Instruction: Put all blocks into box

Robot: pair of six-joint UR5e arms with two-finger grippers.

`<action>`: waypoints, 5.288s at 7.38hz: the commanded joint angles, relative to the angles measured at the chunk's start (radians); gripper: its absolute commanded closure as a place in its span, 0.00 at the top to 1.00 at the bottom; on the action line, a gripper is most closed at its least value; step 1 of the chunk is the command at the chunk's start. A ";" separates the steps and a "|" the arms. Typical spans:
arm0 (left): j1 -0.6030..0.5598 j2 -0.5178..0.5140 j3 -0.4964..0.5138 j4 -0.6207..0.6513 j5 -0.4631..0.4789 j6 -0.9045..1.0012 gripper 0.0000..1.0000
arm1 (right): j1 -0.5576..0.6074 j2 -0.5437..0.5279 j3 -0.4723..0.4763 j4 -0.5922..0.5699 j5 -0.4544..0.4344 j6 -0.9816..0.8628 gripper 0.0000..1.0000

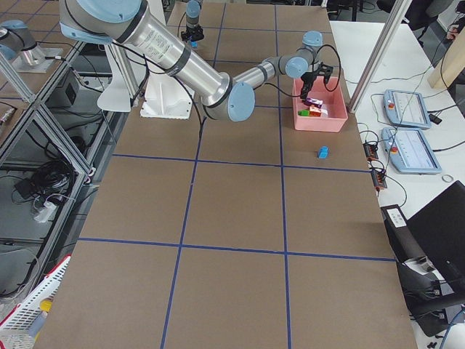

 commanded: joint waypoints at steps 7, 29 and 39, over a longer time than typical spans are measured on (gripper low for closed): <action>-0.119 0.009 -0.020 -0.059 -0.011 -0.024 0.00 | 0.195 -0.350 0.378 -0.049 0.235 -0.090 1.00; -1.041 -1.693 1.307 -0.281 -0.212 -0.357 0.99 | 0.127 -0.233 -0.116 0.242 -0.097 -0.405 1.00; -1.142 -1.604 1.239 -0.275 -0.351 -0.195 0.99 | 0.245 -0.120 -0.164 0.220 0.075 -0.373 0.00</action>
